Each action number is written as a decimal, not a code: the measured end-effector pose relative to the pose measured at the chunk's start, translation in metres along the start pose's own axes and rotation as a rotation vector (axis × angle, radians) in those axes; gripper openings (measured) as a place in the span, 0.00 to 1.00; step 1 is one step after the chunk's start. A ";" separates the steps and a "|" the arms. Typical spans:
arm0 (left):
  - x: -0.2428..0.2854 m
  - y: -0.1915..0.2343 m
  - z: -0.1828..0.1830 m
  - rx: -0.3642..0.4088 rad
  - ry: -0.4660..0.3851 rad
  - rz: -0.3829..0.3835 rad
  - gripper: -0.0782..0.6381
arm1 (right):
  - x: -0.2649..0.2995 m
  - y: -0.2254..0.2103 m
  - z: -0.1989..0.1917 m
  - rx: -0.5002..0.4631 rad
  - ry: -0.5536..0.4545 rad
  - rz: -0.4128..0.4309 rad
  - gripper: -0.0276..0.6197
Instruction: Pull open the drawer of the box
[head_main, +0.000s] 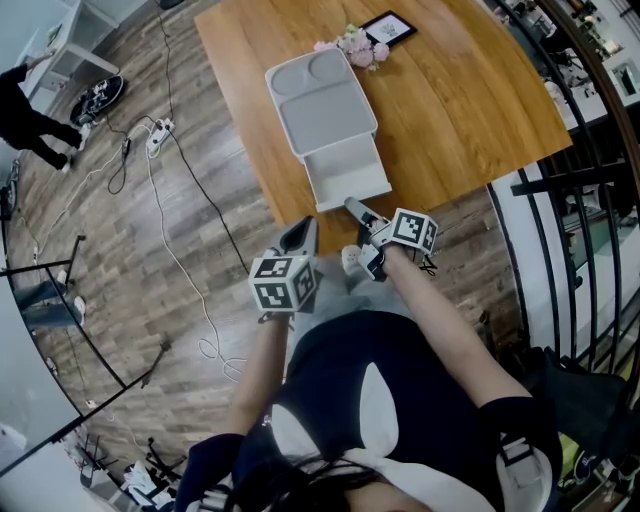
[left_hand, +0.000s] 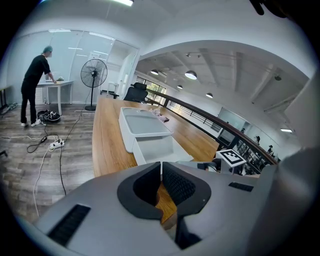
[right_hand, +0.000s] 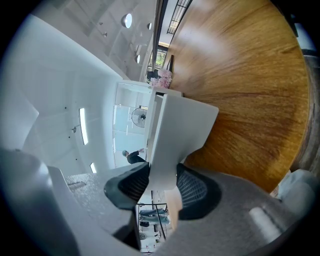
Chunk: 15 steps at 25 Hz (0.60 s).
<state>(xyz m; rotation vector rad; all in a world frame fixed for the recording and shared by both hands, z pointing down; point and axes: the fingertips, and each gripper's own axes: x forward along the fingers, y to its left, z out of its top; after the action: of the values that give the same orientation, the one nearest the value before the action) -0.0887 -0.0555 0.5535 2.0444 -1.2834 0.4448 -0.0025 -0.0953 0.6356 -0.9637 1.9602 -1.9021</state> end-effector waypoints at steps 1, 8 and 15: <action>0.000 0.000 -0.001 0.001 0.001 -0.001 0.15 | -0.001 0.000 -0.001 -0.001 0.001 0.000 0.31; 0.002 -0.008 -0.001 0.010 0.005 -0.018 0.15 | -0.007 -0.001 -0.005 0.002 0.007 -0.004 0.31; -0.002 -0.007 -0.003 0.017 0.006 -0.020 0.15 | -0.011 -0.003 -0.009 -0.001 0.007 -0.010 0.31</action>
<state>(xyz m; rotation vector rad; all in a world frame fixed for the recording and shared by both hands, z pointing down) -0.0831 -0.0499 0.5516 2.0667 -1.2590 0.4540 0.0012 -0.0815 0.6363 -0.9703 1.9637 -1.9122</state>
